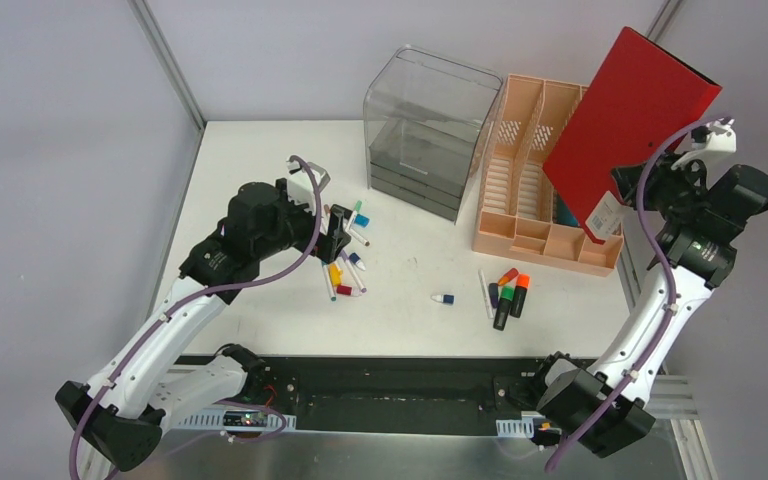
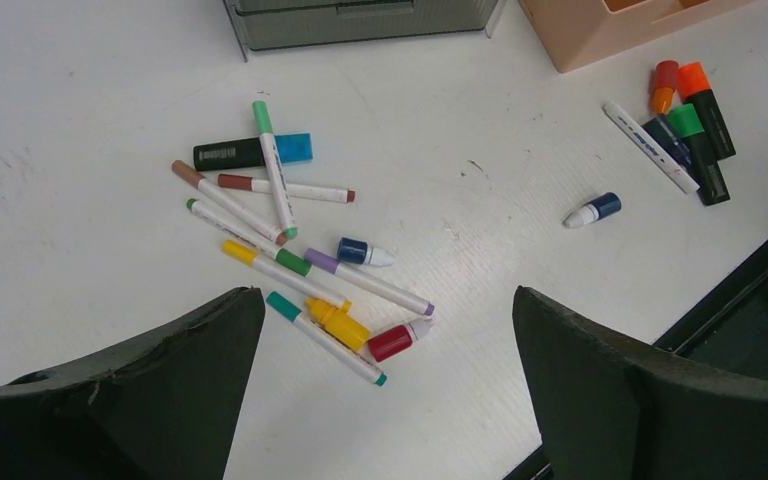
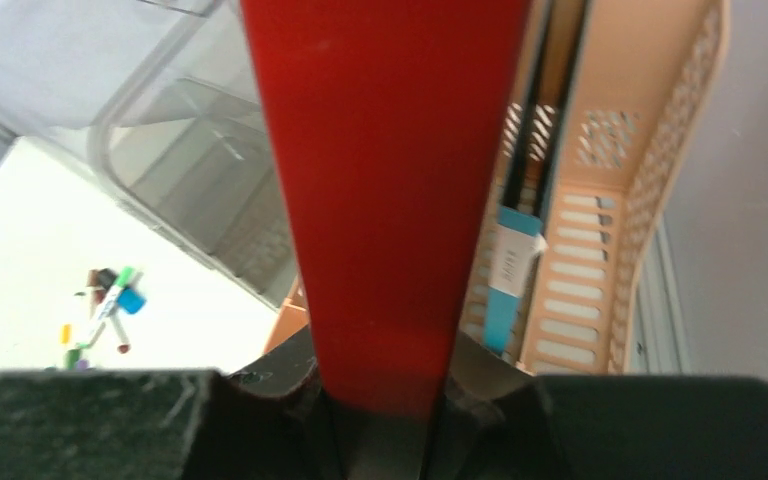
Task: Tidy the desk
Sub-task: Place the folder in the storage box.
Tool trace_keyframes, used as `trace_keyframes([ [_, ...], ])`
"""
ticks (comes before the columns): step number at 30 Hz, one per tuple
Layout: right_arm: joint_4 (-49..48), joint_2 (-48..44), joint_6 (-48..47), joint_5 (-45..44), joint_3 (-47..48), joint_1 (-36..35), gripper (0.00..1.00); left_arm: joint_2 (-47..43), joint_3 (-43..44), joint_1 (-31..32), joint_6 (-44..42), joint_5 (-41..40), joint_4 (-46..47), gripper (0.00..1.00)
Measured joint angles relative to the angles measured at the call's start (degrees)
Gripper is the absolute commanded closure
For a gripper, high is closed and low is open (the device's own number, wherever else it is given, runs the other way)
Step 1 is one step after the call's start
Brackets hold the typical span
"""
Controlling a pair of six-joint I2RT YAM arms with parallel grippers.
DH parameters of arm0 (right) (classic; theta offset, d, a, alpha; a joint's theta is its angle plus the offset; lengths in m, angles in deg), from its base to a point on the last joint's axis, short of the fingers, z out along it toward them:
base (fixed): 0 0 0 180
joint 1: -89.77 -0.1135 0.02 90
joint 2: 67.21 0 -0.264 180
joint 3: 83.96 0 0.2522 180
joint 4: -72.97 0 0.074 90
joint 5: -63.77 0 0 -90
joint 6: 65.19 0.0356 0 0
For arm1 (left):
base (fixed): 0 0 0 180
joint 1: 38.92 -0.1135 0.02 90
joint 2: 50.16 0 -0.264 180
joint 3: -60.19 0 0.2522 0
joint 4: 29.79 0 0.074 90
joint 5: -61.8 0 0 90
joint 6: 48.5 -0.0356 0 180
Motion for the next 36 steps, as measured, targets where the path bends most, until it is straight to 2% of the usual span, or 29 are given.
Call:
trace_keyframes([
  [8,-3.06,0.13,-1.44,-8.9,-5.27,-2.34,1.0,-0.15,-0.07,0.0,0.0,0.0,0.0,0.01],
  [17,-10.75,1.6,-2.91,-16.11,-9.94,-12.04,1.0,-0.15,-0.07,0.0,0.0,-0.02,0.0,0.01],
  [23,-20.72,2.36,-2.91,-23.32,-16.46,-17.86,1.0,-0.15,-0.09,0.0,0.0,-0.02,0.0,0.01],
  [29,-30.51,5.01,-2.43,-30.34,-22.77,-22.99,0.78,-0.15,-0.09,0.0,0.0,-0.02,0.0,0.01],
  [36,-34.38,7.1,-1.51,-32.39,-24.15,-24.9,0.52,-0.15,-0.11,0.0,0.0,-0.02,0.0,0.01],
])
